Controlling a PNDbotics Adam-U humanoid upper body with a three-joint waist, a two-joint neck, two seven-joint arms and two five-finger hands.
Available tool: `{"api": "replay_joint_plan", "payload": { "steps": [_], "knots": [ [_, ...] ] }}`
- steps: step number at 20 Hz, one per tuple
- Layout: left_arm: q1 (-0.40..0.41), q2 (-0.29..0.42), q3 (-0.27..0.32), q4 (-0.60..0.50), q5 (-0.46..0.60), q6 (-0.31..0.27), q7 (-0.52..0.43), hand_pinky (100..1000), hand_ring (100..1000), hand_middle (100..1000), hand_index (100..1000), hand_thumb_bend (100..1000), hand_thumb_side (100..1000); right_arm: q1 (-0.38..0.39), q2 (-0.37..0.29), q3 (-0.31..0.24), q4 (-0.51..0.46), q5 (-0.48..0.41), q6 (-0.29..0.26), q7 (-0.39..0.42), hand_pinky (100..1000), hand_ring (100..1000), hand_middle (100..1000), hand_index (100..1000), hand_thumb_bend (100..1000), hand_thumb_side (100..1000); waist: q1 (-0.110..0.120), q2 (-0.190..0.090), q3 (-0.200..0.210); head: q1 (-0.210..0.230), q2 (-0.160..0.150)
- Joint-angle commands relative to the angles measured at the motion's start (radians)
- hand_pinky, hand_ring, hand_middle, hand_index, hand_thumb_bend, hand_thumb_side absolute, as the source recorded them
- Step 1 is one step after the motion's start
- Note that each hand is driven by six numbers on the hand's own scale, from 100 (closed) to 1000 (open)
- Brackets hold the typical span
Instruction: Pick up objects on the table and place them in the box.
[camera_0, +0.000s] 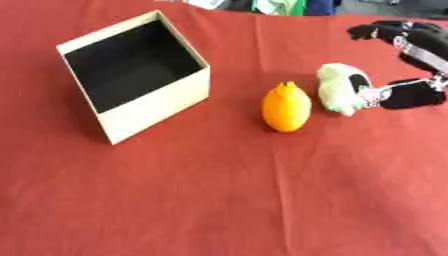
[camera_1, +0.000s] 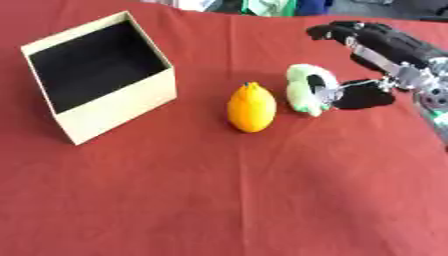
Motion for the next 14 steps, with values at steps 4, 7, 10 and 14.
{"api": "replay_joint_plan", "payload": {
  "steps": [4,7,10,14],
  "knots": [
    [-0.006,0.025,0.001,-0.018,-0.002,0.0,-0.004,716,810,809,840,120,783,-0.007,-0.059,0.01,0.013,0.009,0.023,0.056,902,910,861,1000,130,320,0.002,-0.02,0.0,0.002,-0.011],
    [-0.006,0.025,0.0,-0.018,-0.001,0.0,-0.006,716,810,808,839,117,779,-0.006,-0.069,0.023,0.032,0.013,0.026,0.08,890,923,877,1000,153,312,0.002,-0.02,0.0,0.001,-0.012],
    [-0.006,0.025,-0.001,-0.018,0.0,0.001,-0.008,716,810,806,839,112,774,-0.009,-0.082,0.037,0.054,0.021,0.024,0.096,890,923,883,1000,182,270,0.001,-0.02,0.0,0.0,-0.011],
    [-0.006,0.024,-0.002,-0.018,0.001,0.003,-0.01,717,810,803,838,112,774,-0.012,-0.092,0.054,0.078,0.033,0.022,0.095,903,925,880,1000,184,208,0.001,-0.02,0.001,0.0,-0.011]
  ]
}}
